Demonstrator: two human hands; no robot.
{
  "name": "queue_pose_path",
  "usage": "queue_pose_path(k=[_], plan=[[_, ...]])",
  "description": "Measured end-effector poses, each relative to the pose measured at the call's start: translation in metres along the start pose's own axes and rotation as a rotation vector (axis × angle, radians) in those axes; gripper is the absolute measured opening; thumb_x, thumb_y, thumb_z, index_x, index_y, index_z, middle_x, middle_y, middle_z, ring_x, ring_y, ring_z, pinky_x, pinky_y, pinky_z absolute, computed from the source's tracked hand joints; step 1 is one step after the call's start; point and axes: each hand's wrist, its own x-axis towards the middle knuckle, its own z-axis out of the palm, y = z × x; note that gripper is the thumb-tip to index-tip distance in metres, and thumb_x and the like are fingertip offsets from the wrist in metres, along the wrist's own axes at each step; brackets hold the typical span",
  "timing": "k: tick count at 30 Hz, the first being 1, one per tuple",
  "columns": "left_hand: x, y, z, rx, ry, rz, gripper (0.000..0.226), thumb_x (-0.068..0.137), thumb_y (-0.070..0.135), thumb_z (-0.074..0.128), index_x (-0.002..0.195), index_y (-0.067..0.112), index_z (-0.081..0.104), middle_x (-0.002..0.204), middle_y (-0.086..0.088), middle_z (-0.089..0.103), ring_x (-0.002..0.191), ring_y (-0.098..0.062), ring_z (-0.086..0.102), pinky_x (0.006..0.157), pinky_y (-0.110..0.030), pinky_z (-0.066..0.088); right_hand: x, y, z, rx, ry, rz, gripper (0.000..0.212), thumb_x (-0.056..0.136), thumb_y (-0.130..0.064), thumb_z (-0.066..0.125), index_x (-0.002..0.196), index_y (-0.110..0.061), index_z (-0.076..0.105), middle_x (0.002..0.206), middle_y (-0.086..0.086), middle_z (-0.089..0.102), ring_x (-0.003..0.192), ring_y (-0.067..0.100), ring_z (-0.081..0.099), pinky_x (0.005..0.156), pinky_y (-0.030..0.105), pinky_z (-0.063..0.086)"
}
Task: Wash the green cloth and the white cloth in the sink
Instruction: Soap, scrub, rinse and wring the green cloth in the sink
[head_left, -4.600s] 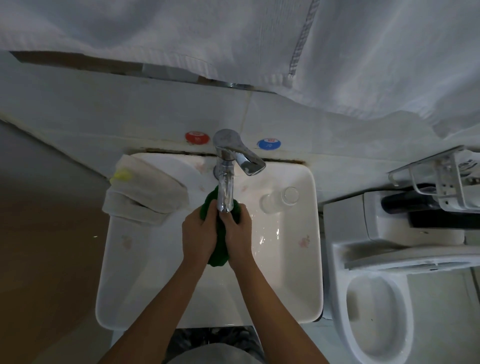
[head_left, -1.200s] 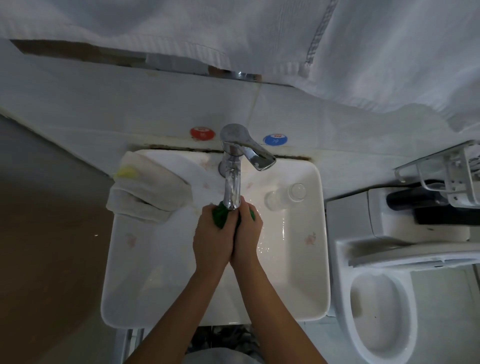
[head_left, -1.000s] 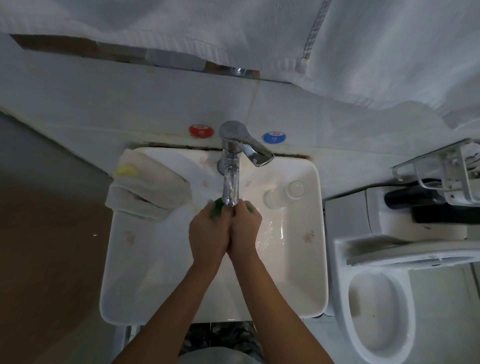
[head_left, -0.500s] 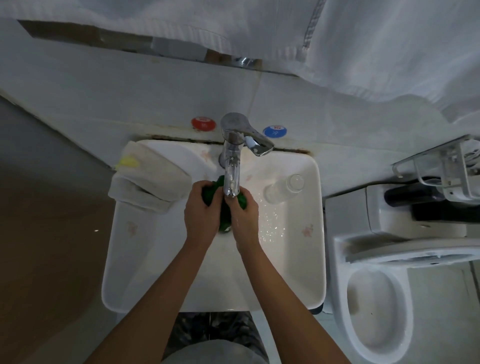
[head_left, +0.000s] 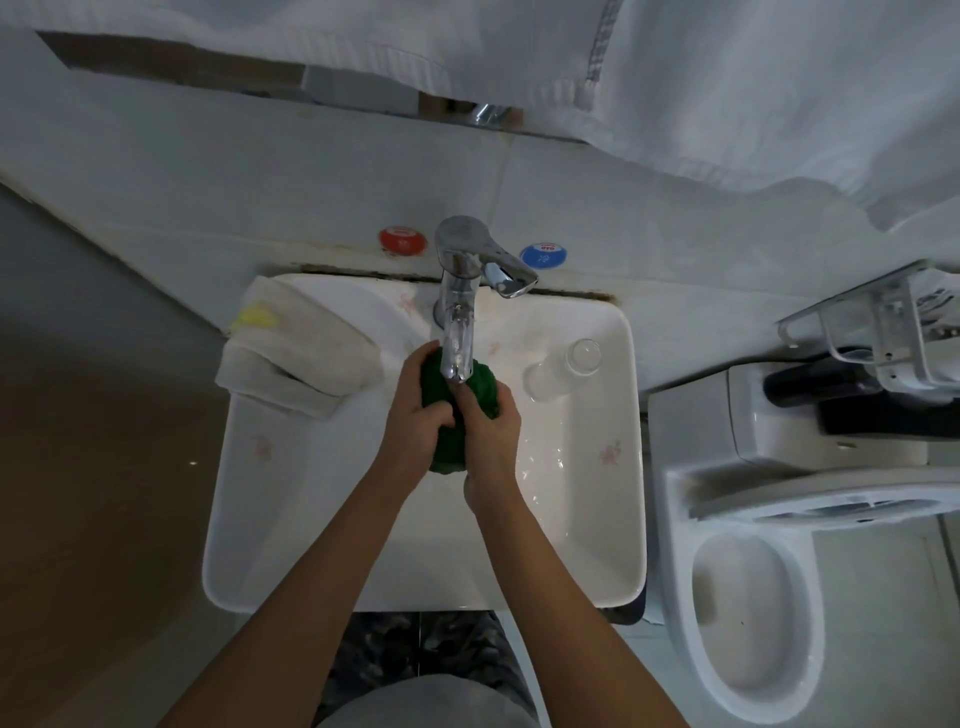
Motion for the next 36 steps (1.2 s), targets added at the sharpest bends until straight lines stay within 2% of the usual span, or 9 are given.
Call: queue_pose_path(k=[3, 6, 12, 18, 22, 25, 28, 32, 36], plan=[[-0.002, -0.014, 0.001, 0.011, 0.150, -0.048, 0.055, 0.080, 0.008, 0.058, 0.132, 0.016, 0.044, 0.125, -0.003, 0.053, 0.112, -0.017, 0.054, 0.090, -0.028, 0.051, 0.002, 0.000, 0.003, 0.059, 0.115, -0.033, 0.018, 0.088, -0.019, 0.067, 0.104, -0.012, 0.062, 0.098, 0.013, 0.066, 0.093, 0.026, 0.066, 0.085, 0.044, 0.057], [-0.007, -0.025, 0.008, 0.111, 0.310, -0.062, 0.048, 0.082, 0.036, 0.060, 0.126, 0.021, 0.048, 0.121, -0.003, 0.055, 0.107, -0.016, 0.058, 0.089, -0.035, 0.052, 0.000, 0.003, 0.011, 0.113, 0.171, -0.074, 0.014, 0.090, -0.023, 0.063, 0.102, -0.016, 0.060, 0.099, 0.008, 0.066, 0.095, 0.023, 0.065, 0.088, 0.044, 0.056], [-0.005, -0.023, 0.020, 0.079, 0.365, -0.111, 0.034, 0.092, 0.039, 0.054, 0.118, 0.018, 0.050, 0.108, -0.001, 0.060, 0.097, -0.017, 0.062, 0.083, -0.037, 0.053, -0.014, 0.005, 0.010, 0.203, 0.051, -0.044, 0.012, 0.086, -0.012, 0.063, 0.094, -0.009, 0.055, 0.080, 0.004, 0.058, 0.076, 0.018, 0.058, 0.077, 0.042, 0.053], [-0.005, -0.024, 0.017, 0.174, 0.402, -0.057, 0.015, 0.097, 0.033, 0.047, 0.101, 0.021, 0.056, 0.100, -0.003, 0.062, 0.094, -0.019, 0.061, 0.081, -0.034, 0.051, -0.003, 0.002, 0.003, 0.108, -0.004, 0.017, 0.055, 0.079, -0.036, 0.072, 0.128, -0.030, 0.047, 0.120, -0.001, 0.057, 0.109, 0.017, 0.059, 0.095, 0.037, 0.052], [0.003, -0.021, 0.020, 0.205, 0.366, -0.090, 0.024, 0.094, 0.046, 0.046, 0.099, 0.023, 0.052, 0.103, -0.003, 0.057, 0.092, -0.018, 0.059, 0.083, -0.041, 0.052, -0.003, 0.004, 0.003, 0.102, -0.078, 0.038, 0.023, 0.088, -0.029, 0.067, 0.110, -0.027, 0.063, 0.108, 0.001, 0.068, 0.101, 0.019, 0.066, 0.089, 0.040, 0.056], [0.005, -0.026, 0.019, 0.243, 0.377, -0.114, 0.033, 0.092, 0.054, 0.041, 0.098, 0.024, 0.052, 0.099, -0.003, 0.059, 0.089, -0.019, 0.060, 0.081, -0.045, 0.052, -0.006, 0.011, 0.007, 0.042, -0.045, 0.029, 0.025, 0.085, -0.036, 0.069, 0.104, -0.021, 0.063, 0.096, 0.001, 0.069, 0.089, 0.018, 0.067, 0.080, 0.038, 0.057], [0.003, -0.026, 0.019, 0.252, 0.398, -0.107, 0.030, 0.095, 0.045, 0.044, 0.081, 0.022, 0.057, 0.080, -0.002, 0.063, 0.076, -0.019, 0.062, 0.072, -0.040, 0.053, -0.006, 0.015, 0.011, 0.059, 0.036, 0.029, 0.030, 0.078, -0.041, 0.073, 0.088, -0.014, 0.062, 0.080, 0.007, 0.064, 0.074, 0.019, 0.064, 0.071, 0.038, 0.055], [0.002, -0.026, 0.017, 0.234, 0.424, -0.101, 0.036, 0.093, 0.035, 0.054, 0.063, 0.016, 0.058, 0.061, -0.005, 0.061, 0.057, -0.019, 0.059, 0.055, -0.032, 0.048, -0.003, 0.015, 0.012, 0.061, 0.106, 0.014, 0.020, 0.079, -0.021, 0.070, 0.064, -0.013, 0.061, 0.064, 0.012, 0.058, 0.061, 0.026, 0.056, 0.062, 0.039, 0.050], [0.004, -0.027, 0.015, 0.286, 0.417, -0.063, 0.042, 0.095, 0.021, 0.052, 0.054, 0.019, 0.051, 0.051, -0.001, 0.053, 0.045, -0.011, 0.050, 0.051, -0.025, 0.038, 0.003, 0.016, 0.010, -0.047, 0.147, -0.048, 0.043, 0.080, -0.002, 0.059, 0.044, -0.023, 0.049, 0.048, 0.000, 0.043, 0.053, 0.019, 0.040, 0.054, 0.034, 0.037]])
